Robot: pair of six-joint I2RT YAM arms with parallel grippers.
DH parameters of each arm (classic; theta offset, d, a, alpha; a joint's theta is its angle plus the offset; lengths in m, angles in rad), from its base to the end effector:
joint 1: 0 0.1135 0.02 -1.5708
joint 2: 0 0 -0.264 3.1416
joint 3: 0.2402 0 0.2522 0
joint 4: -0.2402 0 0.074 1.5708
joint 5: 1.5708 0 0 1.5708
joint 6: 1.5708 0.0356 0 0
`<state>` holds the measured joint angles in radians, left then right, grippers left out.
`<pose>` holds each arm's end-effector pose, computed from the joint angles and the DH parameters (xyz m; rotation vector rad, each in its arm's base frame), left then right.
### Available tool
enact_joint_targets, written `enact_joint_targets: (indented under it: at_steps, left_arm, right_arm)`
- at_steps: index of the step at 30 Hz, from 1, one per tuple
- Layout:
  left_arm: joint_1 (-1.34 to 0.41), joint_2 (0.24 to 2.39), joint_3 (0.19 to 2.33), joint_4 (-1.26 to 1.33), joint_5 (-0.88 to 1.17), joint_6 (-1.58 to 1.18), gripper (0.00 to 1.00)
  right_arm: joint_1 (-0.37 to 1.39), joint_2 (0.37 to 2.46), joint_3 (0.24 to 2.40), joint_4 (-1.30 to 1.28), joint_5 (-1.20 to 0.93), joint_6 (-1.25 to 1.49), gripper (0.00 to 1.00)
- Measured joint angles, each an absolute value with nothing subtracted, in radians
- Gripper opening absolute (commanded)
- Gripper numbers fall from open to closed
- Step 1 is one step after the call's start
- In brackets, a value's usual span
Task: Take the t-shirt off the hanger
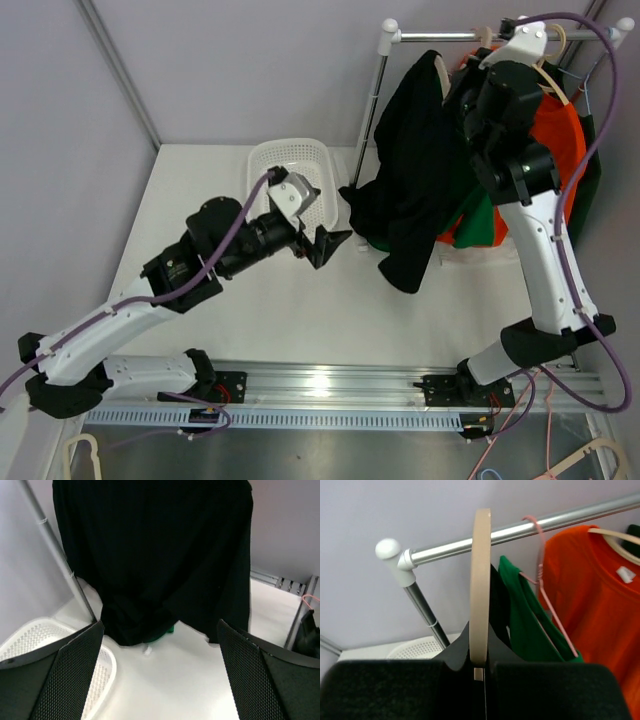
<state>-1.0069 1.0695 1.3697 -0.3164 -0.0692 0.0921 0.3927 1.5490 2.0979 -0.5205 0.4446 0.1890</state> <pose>0.1191 -0.1837 0.4730 0.8015 1.4147 -0.6556 0.2812 0.0999 0.5594 0.1953 1.5340 0.1182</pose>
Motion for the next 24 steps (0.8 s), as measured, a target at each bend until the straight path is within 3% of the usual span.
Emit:
enact_joint_targets:
  at_steps: [11,18,24]
  left_arm:
    - [-1.235,0.954,0.902,0.091,0.033,0.273,0.99]
    - [-1.251,1.042,0.906,0.29,0.066,0.308,0.99]
    - [-1.262,1.174,0.978,0.351,0.078,0.324,1.0]
  right_arm:
    - [0.439,1.448,1.98,-0.618,0.552,0.355,0.0]
    - [0.467,1.359,1.786,-0.619,0.537,0.385,0.0]
    - [0.479,1.31,1.758,-0.604,0.532,0.392,0.0]
